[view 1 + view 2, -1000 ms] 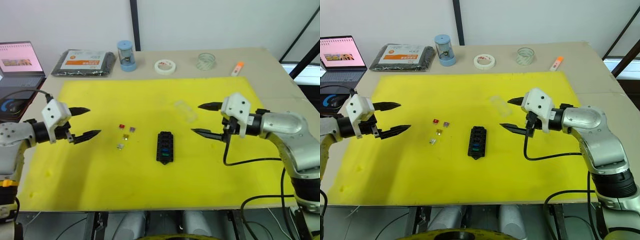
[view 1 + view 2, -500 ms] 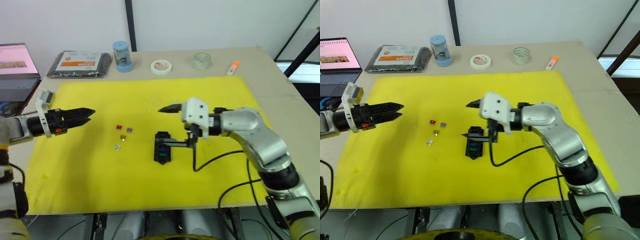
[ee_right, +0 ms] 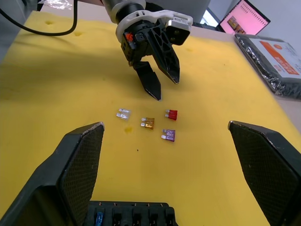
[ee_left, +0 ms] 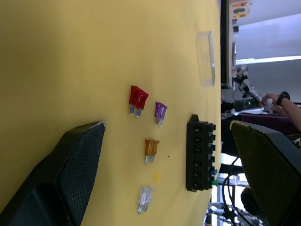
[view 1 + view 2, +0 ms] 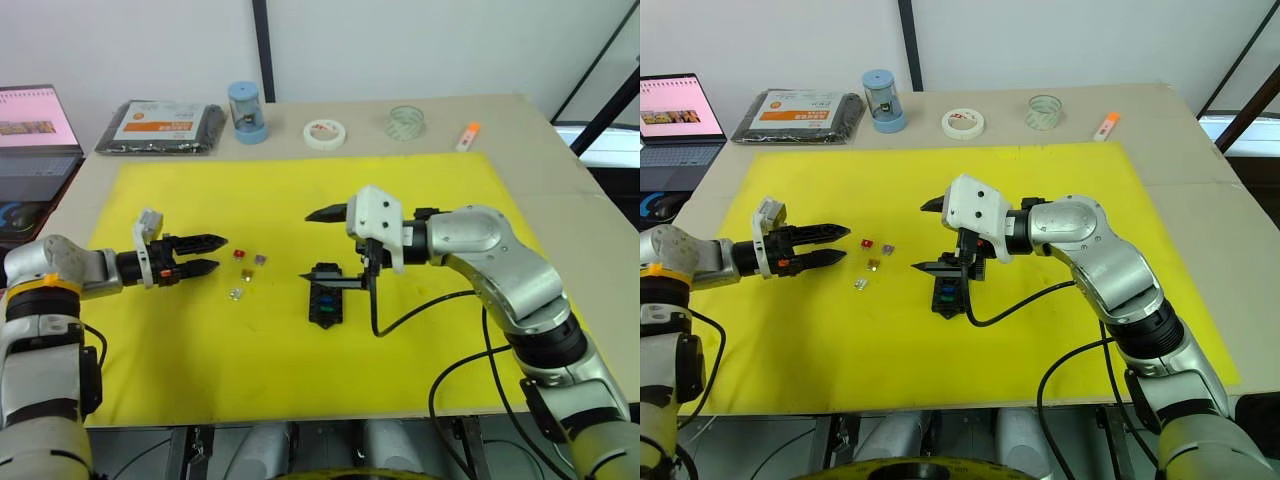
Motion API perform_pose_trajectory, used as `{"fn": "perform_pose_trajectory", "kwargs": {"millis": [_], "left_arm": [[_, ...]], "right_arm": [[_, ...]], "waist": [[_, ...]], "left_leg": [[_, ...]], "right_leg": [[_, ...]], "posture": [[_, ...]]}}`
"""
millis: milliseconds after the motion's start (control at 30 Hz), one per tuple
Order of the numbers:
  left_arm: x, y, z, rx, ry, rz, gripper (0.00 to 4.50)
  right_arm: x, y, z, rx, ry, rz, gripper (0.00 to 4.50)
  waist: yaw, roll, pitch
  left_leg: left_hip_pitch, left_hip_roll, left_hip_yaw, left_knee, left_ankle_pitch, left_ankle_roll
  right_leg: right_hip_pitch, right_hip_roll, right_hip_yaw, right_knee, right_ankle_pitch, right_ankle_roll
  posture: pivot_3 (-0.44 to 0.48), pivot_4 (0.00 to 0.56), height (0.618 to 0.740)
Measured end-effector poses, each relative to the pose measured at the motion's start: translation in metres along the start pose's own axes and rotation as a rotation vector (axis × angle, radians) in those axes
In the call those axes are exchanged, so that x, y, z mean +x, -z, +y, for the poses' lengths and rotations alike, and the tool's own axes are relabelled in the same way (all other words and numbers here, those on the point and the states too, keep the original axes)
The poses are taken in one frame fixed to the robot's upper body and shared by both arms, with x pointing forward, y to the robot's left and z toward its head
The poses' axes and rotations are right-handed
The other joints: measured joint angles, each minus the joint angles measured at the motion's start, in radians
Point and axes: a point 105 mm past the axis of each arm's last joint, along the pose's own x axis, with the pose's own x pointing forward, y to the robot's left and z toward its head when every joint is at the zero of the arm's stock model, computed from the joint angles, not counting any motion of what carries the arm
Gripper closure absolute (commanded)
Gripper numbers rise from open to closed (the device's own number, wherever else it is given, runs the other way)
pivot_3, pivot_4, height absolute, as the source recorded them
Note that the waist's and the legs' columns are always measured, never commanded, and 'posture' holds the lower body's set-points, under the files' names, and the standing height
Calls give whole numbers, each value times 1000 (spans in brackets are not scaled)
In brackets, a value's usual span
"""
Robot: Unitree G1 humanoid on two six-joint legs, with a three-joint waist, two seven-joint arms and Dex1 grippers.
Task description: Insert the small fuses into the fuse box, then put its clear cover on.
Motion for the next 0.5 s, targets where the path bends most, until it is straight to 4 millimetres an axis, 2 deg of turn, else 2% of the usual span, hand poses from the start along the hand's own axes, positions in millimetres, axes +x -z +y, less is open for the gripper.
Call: {"fn": "perform_pose_trajectory", "kwargs": {"millis": [200, 500], "left_arm": [[17, -5, -2, 6, 32, -7, 0], [31, -3, -5, 35, 62, 22, 0]], "right_arm": [[0, 1, -1, 18, 6, 6, 28], [-3, 3, -1, 31, 13, 16, 28]], "waist": [[3, 0, 0], [4, -1, 0]], "left_leg": [[0, -1, 0, 0, 0, 0], [0, -1, 0, 1, 0, 0]], "right_leg": [[0, -1, 0, 0, 0, 0], [1, -1, 0, 0, 0, 0]], "posture": [[0, 150, 740], [0, 150, 740]]}}
